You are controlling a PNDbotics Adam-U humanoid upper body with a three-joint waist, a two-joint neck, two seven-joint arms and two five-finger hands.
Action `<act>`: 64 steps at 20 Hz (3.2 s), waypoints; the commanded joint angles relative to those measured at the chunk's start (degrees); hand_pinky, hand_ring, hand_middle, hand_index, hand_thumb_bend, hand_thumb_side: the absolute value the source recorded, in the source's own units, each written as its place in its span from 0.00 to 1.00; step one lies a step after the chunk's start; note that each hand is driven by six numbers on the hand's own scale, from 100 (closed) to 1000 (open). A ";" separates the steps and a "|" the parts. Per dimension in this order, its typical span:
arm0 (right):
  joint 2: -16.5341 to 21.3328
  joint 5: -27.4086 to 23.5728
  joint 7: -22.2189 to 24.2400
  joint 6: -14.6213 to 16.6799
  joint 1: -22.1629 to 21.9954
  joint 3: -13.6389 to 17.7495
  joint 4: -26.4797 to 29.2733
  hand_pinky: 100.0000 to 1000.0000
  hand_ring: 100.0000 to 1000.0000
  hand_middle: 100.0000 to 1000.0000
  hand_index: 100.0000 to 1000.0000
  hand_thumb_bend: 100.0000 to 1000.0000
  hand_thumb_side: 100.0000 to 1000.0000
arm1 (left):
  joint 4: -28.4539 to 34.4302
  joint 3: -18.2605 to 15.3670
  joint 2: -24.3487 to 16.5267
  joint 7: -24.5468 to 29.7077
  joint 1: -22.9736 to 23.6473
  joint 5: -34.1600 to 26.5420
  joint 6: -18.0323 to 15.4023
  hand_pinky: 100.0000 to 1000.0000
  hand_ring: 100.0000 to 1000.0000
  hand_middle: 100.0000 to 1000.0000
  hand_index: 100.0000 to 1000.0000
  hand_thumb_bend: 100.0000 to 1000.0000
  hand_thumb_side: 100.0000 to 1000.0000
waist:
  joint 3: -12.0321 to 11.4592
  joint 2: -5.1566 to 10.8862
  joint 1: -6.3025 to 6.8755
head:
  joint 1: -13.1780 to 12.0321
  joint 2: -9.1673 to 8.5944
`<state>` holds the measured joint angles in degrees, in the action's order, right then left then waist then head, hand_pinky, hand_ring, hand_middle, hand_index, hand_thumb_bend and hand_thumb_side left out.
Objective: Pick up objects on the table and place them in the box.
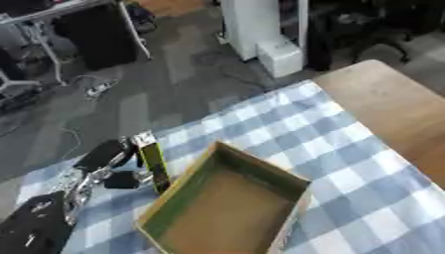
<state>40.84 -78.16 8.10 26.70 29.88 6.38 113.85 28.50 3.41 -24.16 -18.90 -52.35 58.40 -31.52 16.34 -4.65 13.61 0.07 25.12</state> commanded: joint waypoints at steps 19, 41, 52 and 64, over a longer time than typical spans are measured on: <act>1.57 0.10 1.08 0.68 -0.48 0.55 0.74 0.39 0.33 0.34 0.61 0.00 1.00 | 2.08 -0.26 -4.36 -3.44 -2.31 -2.49 -2.36 0.00 0.00 0.00 0.12 0.18 0.87 | -1.48 0.87 -0.75 | -0.15 -0.34; 3.52 0.77 1.65 3.76 -5.53 1.50 0.74 0.39 0.34 0.34 0.60 0.00 1.00 | 24.53 12.47 -8.99 9.12 -1.00 -31.61 -4.78 0.00 0.00 0.00 0.13 0.22 0.83 | -4.63 3.54 -1.77 | 2.66 -1.52; 3.74 0.71 2.97 4.93 -6.48 1.35 0.74 0.39 0.34 0.34 0.60 0.00 1.00 | 42.92 22.03 -14.17 20.23 1.13 -49.84 0.49 0.00 0.00 0.00 0.15 0.22 0.83 | -4.41 3.67 -1.87 | 3.03 -0.80; 3.88 -0.23 2.78 4.62 -5.76 1.24 0.74 0.39 0.34 0.34 0.60 0.00 1.00 | 52.38 27.02 -13.30 26.77 -0.52 -62.63 6.10 0.00 0.00 0.00 0.17 0.23 0.82 | -3.66 3.91 -1.72 | 2.20 -0.90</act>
<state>42.88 -78.17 10.84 31.47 23.04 7.39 113.85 79.94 30.60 -36.61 7.48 -51.46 -2.75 -25.79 12.71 -1.43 12.60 2.52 24.59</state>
